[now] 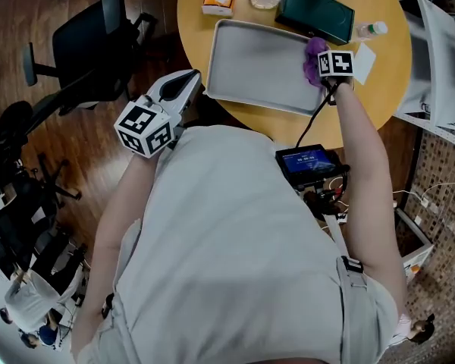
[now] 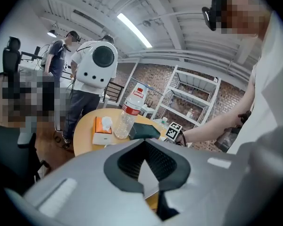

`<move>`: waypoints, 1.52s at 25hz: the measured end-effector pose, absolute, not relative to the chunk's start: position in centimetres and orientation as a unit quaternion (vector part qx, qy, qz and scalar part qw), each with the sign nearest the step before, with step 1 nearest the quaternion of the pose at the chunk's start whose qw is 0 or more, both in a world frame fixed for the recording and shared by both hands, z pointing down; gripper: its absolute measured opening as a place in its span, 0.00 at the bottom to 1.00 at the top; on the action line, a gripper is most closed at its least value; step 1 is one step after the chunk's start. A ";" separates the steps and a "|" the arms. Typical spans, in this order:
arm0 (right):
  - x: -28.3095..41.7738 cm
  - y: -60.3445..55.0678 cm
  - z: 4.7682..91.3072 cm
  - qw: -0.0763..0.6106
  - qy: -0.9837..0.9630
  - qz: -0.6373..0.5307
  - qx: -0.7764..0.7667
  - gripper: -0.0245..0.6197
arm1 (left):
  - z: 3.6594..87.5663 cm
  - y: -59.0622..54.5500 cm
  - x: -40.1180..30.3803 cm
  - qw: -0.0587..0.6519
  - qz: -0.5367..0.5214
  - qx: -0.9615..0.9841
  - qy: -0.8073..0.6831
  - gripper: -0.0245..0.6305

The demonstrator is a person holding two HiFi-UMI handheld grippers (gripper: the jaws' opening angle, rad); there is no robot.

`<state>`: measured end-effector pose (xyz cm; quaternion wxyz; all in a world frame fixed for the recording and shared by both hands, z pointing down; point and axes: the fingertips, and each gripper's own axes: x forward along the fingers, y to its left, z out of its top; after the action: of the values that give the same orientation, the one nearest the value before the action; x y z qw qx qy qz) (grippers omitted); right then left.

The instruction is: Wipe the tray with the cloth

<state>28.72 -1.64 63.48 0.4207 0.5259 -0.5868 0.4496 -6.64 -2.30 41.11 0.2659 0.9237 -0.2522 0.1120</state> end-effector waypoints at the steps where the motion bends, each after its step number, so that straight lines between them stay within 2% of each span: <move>1: 28.6 -1.9 63.9 0.431 -0.576 0.448 0.531 0.17 | 41.3 -2.5 -7.5 0.268 0.112 0.922 -0.257 0.04; 6: 26.3 -3.2 64.0 0.444 -0.562 0.452 0.532 0.16 | 42.1 -2.8 -10.3 0.280 0.104 0.915 -0.273 0.04; 13: 16.4 -7.1 64.6 0.465 -0.614 0.432 0.469 0.16 | 42.7 -3.6 -14.1 0.287 0.093 0.909 -0.289 0.04; 26: 1.3 -10.8 63.8 0.432 -0.697 0.434 0.374 0.16 | 42.8 -3.4 -18.4 0.285 0.090 0.897 -0.326 0.04; 33: 0.3 -9.4 64.2 0.424 -0.698 0.443 0.369 0.16 | 43.3 -4.1 -20.1 0.287 0.089 0.897 -0.325 0.04; 38: 3.7 -6.7 64.8 0.421 -0.692 0.442 0.384 0.16 | 43.4 -4.8 -19.5 0.281 0.095 0.907 -0.298 0.04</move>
<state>3.71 -6.66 64.80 0.4211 0.3842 -0.6924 0.4423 -19.52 -4.81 43.40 0.2808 0.9073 -0.2980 0.0952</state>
